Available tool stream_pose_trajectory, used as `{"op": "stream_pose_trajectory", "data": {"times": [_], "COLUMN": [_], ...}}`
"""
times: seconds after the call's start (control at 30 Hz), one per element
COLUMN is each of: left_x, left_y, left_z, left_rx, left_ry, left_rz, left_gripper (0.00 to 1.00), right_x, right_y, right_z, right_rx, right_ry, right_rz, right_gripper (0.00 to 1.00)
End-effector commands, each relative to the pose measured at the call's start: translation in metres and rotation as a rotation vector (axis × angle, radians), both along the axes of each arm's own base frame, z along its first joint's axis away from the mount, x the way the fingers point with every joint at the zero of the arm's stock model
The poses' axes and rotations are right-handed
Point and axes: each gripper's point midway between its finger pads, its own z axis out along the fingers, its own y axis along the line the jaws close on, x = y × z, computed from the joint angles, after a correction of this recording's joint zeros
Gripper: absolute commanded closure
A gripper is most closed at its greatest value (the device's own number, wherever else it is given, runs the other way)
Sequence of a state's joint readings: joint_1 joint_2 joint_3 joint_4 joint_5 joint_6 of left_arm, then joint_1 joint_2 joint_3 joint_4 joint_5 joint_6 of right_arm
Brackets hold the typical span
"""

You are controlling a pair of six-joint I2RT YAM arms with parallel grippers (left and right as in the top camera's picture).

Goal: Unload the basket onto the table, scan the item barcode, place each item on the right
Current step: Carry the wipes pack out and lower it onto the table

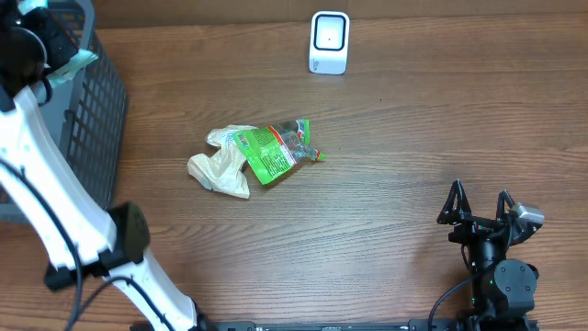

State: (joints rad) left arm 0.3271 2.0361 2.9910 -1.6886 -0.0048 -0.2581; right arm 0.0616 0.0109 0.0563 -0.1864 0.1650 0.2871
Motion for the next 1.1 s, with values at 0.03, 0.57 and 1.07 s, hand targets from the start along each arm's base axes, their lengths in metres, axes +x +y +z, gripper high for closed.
{"op": "stream_pose_trajectory", "data": {"times": [0.03, 0.57, 1.07], "left_x": [-0.007, -0.003, -0.011], "left_y": [-0.023, -0.151, -0.165], "left_z": [0.002, -0.25, -0.32], "left_rx": [0.038, -0.086, -0.11], "left_ry": [0.03, 0.745, 0.8], "left_rz": [-0.047, -0.283, -0.301], "left_gripper": [0.92, 0.94, 0.46], "right_x": [-0.001, -0.001, -0.001], "right_y": [-0.001, -0.001, -0.001], "right_z": [0.003, 0.003, 0.003], "right_rx": [-0.003, -0.003, -0.003], "right_ry": [-0.013, -0.013, -0.013], "right_rz": [-0.007, -0.007, -0.007], "right_gripper": [0.0, 0.0, 0.0]}}
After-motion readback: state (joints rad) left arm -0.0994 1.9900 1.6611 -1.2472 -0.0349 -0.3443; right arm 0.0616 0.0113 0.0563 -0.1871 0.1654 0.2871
